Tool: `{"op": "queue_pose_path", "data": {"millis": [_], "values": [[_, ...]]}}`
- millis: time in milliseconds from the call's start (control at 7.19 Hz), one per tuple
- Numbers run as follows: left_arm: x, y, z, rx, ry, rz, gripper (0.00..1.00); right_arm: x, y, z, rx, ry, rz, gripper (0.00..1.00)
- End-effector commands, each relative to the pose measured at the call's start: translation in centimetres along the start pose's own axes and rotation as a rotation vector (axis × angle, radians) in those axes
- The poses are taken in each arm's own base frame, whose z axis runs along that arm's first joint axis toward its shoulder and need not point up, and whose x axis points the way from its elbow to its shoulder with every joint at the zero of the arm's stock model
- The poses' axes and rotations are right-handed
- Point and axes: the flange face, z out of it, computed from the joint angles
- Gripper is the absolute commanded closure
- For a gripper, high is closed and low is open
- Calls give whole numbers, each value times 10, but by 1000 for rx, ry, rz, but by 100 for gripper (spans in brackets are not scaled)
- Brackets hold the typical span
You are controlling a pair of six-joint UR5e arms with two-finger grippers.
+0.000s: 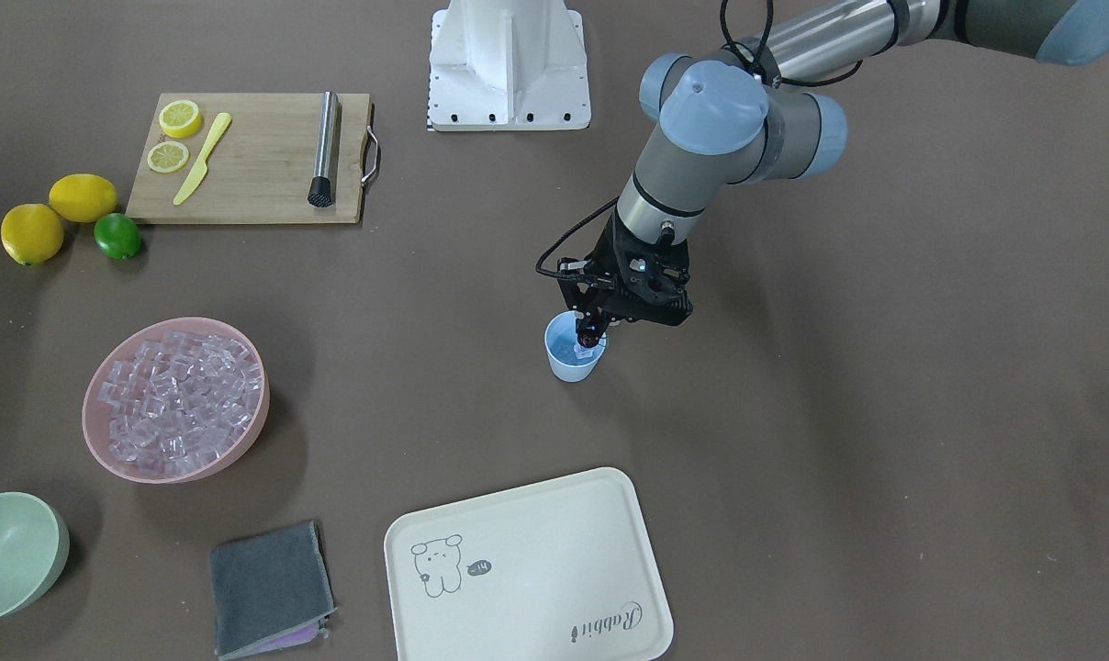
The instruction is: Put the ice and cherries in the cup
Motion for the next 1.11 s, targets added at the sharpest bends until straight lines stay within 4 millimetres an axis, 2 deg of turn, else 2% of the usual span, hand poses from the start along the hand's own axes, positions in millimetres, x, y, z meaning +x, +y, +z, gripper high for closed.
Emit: {"op": "queue_pose_path", "data": {"millis": [0,278,418,557,696,835,974], "values": [[4,6,6,7,-6,3,100,-14,-45,-28,-106,74,118,2],[7,5,5,11,-3,3,100,-12,-44,-31,-119,106,121,2],[10,10,8,1,-1,7,96,-12,-43,-30,-119,103,124,2],[9,11,9,0,-3,9,73,-13,-40,-31,-118,102,125,2],[10,12,10,-1,-3,10,28,-11,-37,-30,-117,104,124,2],[14,16,9,-3,5,15,3,-11,-37,-29,-117,101,125,1],[12,15,7,0,6,16,2,-14,-36,-30,-114,95,123,1]]}}
